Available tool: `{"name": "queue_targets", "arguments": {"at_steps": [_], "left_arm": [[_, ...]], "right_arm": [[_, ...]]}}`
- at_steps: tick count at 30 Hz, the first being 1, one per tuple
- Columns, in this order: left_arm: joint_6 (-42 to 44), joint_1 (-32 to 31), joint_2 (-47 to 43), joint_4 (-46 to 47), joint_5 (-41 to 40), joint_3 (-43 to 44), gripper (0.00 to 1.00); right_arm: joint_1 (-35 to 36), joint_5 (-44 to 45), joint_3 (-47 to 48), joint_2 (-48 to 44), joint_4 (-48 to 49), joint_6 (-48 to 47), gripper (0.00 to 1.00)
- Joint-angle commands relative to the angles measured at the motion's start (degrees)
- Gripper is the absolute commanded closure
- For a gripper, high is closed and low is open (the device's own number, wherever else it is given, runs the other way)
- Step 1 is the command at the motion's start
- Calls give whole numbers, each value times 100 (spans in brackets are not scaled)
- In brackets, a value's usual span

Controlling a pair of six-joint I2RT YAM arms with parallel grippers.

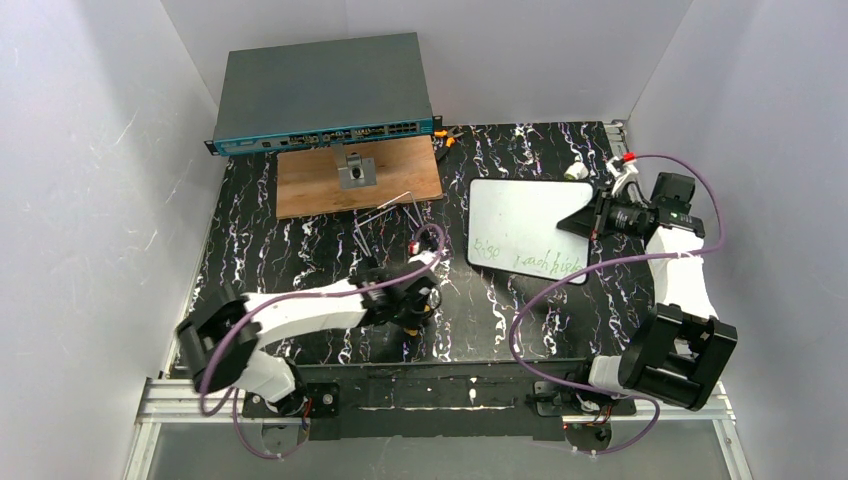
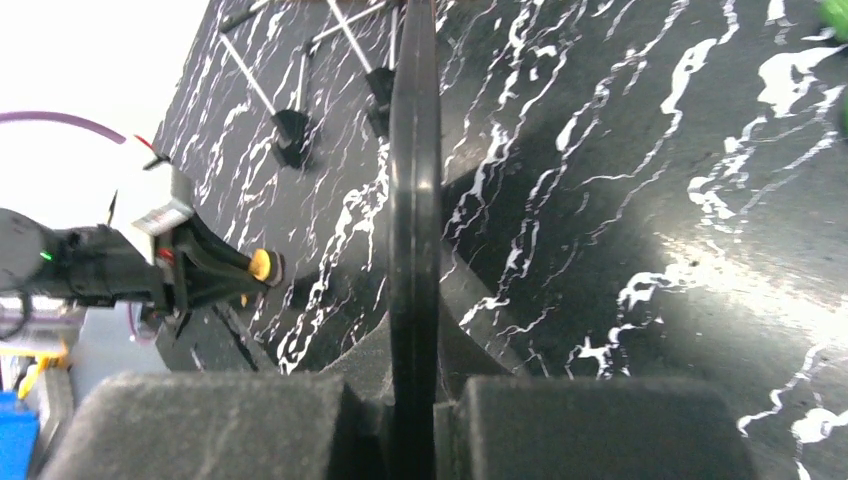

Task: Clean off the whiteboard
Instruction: Pick up the whiteboard eraser from the center of the board, then erase the whiteboard.

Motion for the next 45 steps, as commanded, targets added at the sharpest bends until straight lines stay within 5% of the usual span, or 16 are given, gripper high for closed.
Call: {"name": "queue_targets", "arguments": {"at_steps": [1, 7, 15, 20, 31, 38, 45], "left_arm": [[-20, -22, -1579, 1181, -398, -923, 100], [-140, 35, -2793, 3223, -569, -2313, 100], [343, 40, -1436, 5358, -1016, -2347, 100], [557, 44, -459, 5503, -1468, -1705, 100], [129, 254, -241, 4322, -2541, -1523, 100], [-136, 664, -273, 4335, -1960, -1619, 100], [406, 611, -200, 5411, -559, -1877, 100]], "right_arm": [[247, -646, -28, -247, -584, -565, 99], [530, -1074, -146, -190, -1058, -959, 99], [1106, -1573, -899, -214, -753, -1100, 99], [1251, -1606, -1373, -628, 517, -159, 99], [1306, -1470, -1331, -380, 525, 11, 99], [1317, -1408, -1337, -372, 513, 7, 99], [1316, -1400, -1328, -328, 502, 7, 99]]}}
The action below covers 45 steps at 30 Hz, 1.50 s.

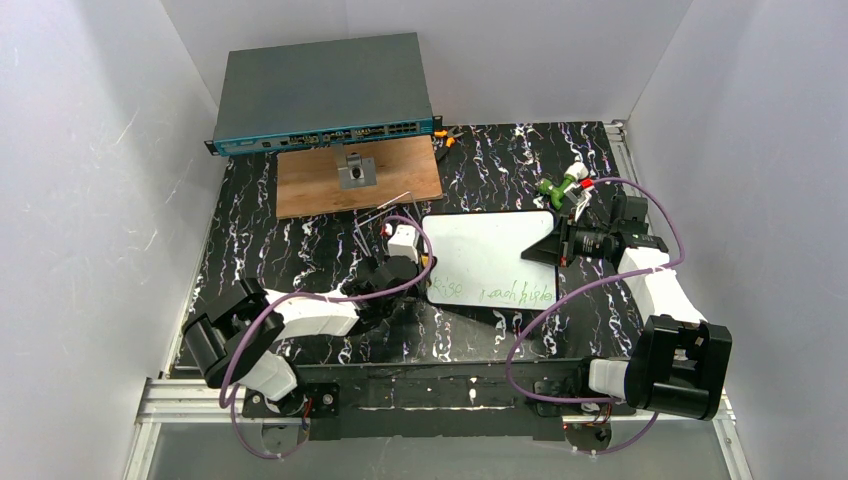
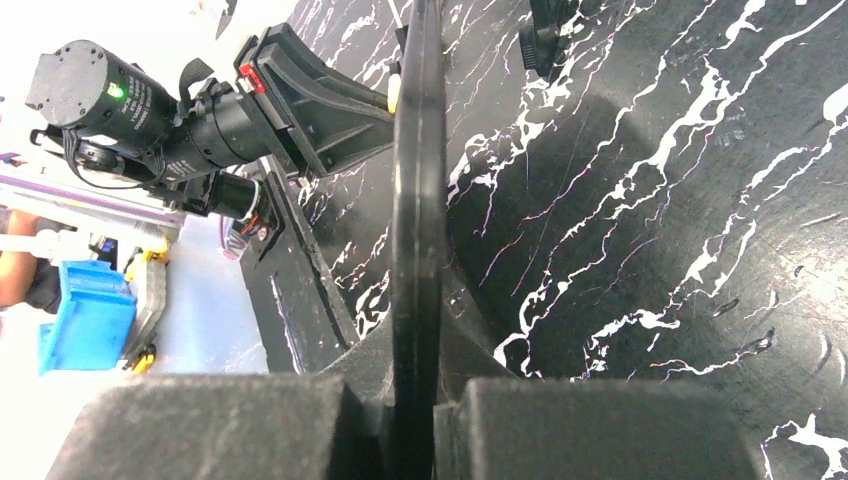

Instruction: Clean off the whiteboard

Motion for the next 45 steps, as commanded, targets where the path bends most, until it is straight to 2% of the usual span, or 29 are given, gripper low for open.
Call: {"name": "queue_targets", "arguments": {"at_steps": [1, 5, 7, 8, 10, 12, 15, 18, 22, 26, 28, 31, 33, 36, 38, 40, 45], "left_arm": [[556, -57, 55, 341, 1026, -26, 100], [711, -238, 294, -6, 1356, 157, 100], [861, -494, 468, -253, 1176, 204, 100], [980, -558, 453, -268, 1030, 93, 100], [1237, -493, 126, -227, 206, -81, 100], [848, 267, -233, -525, 559, 89, 100], [767, 567, -20, -790, 1180, 518, 100], [785, 564, 206, -425, 1826, 287, 100], [1561, 252, 205, -87, 2564, -69, 100], [2007, -209, 179, -91, 2576, -283, 100], [2090, -393, 250, -146, 2291, -290, 100], [1947, -450, 381, -326, 1864, -179, 100], [1718, -447, 363, -518, 1250, -49, 100], [813, -142, 91, -967, 542, 213, 100], [159, 262, -112, -1165, 616, 326, 100], [-111, 514, -218, -1289, 619, 440, 100], [-18, 637, -134, -1262, 1037, 800, 100]], "right_arm": [[128, -573, 18, -1, -143, -107, 99], [123, -587, 19, 16, -150, -109, 99], [127, -595, 18, 17, -163, -109, 99], [123, -604, 19, 17, -164, -117, 99], [129, -602, 10, 17, -167, -126, 99], [129, -596, 9, 18, -174, -152, 99], [128, -564, 27, 19, -238, -217, 99], [126, -539, 36, 17, -270, -258, 99], [123, -563, 52, 49, -299, -287, 99], [129, -582, 88, 70, -372, -345, 99], [123, -585, 89, 62, -383, -356, 99], [124, -586, 80, 45, -386, -363, 99], [127, -582, 74, 46, -385, -372, 99], [123, -590, 72, 52, -398, -377, 99], [124, -586, 71, 50, -403, -392, 99], [127, -585, 75, 46, -409, -398, 99], [128, -579, 80, 57, -420, -412, 99]]}}
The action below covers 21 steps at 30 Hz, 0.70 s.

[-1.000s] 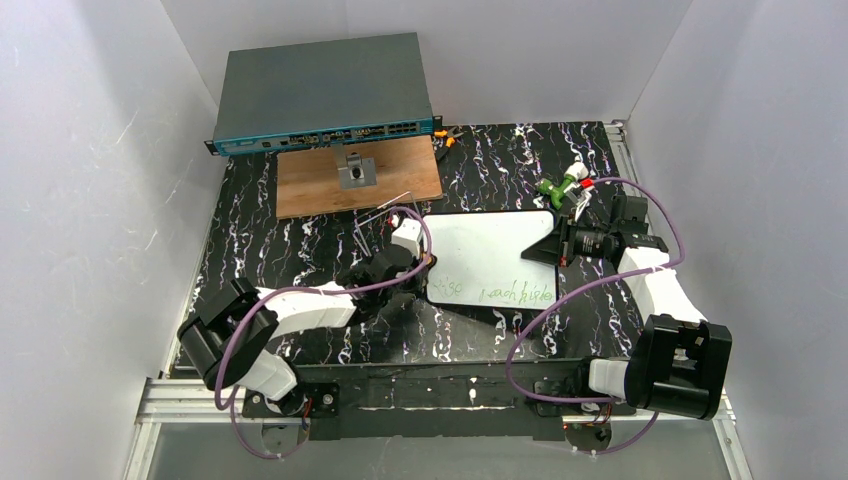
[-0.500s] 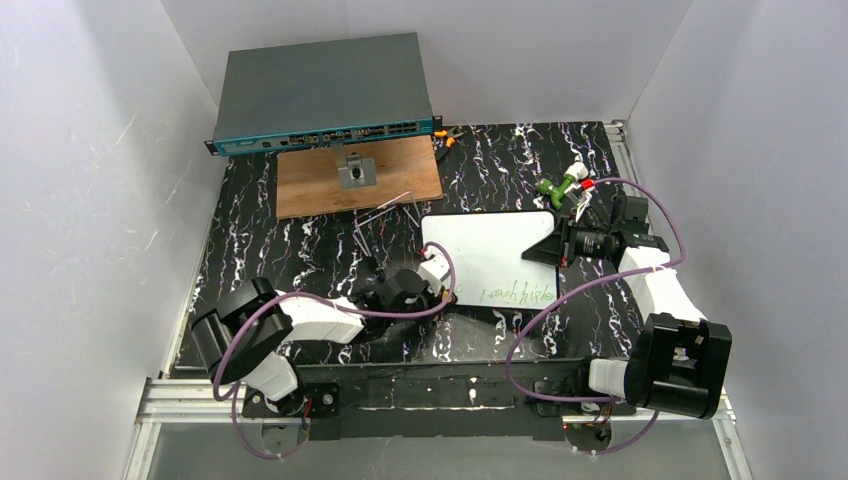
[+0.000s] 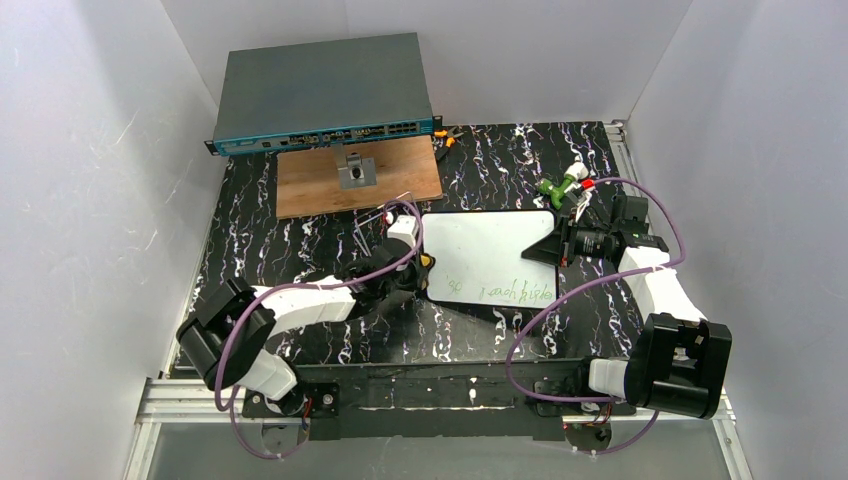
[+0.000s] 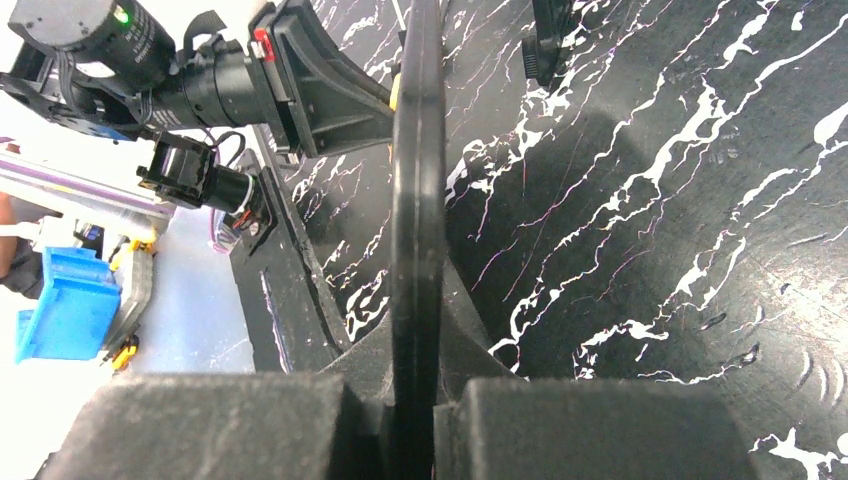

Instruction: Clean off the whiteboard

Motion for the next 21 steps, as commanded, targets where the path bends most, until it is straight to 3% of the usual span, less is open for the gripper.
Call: {"name": "queue_targets", "arguments": {"at_steps": [1, 7, 10, 15, 21], "left_arm": [[-42, 95, 65, -87, 44, 426, 100], [1311, -518, 345, 655, 722, 223, 100], [1720, -737, 558, 470, 926, 368, 100], [2201, -1036, 865, -225, 398, 731, 100], [1428, -844, 810, -973, -680, 579, 100]], "right_arm": [[158, -459, 78, 17, -413, -103, 99], [165, -447, 82, 25, -439, -132, 99], [158, -464, 94, 47, -448, -136, 99], [163, -439, 91, 52, -462, -157, 99], [163, -448, 100, 41, -480, -176, 99]]}}
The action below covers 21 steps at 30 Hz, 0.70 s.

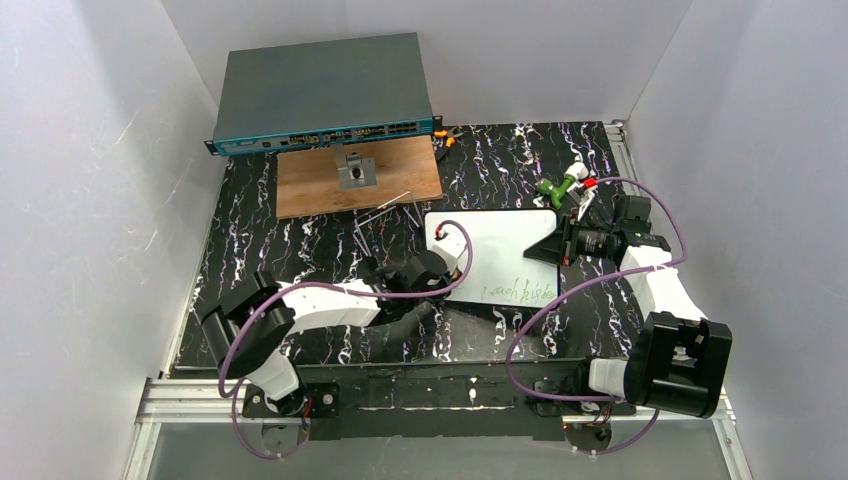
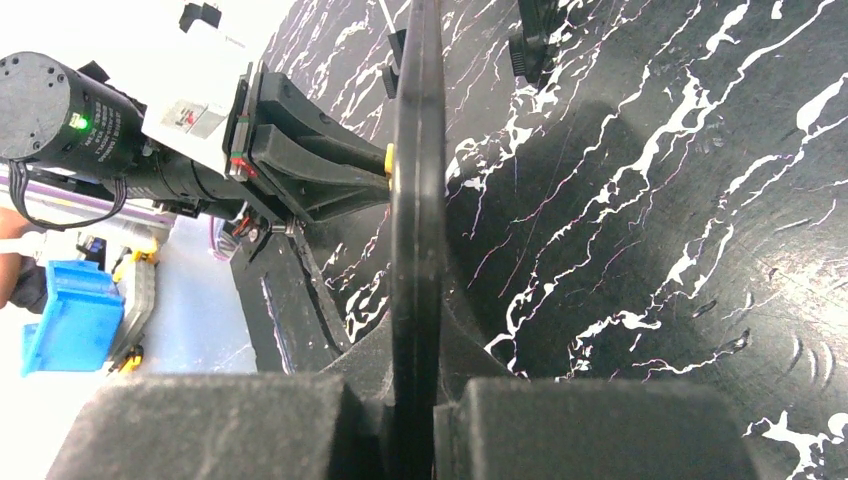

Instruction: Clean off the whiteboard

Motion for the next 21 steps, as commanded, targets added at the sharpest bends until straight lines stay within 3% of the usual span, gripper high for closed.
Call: {"name": "queue_targets", "arguments": {"at_steps": [1, 10, 16, 21], "left_arm": [[-642, 228, 61, -692, -499, -385, 100], [-1427, 289, -273, -1184, -1241, -781, 100], [-630, 67, -369, -227, -427, -1025, 100], [-149, -103, -94, -717, 49, -748, 100]], "right_arm": [[237, -531, 56, 13, -423, -272, 99], [237, -516, 75, 24, -463, -303, 99], [236, -500, 73, 31, -458, -297, 99], [238, -526, 82, 31, -465, -296, 99]]}}
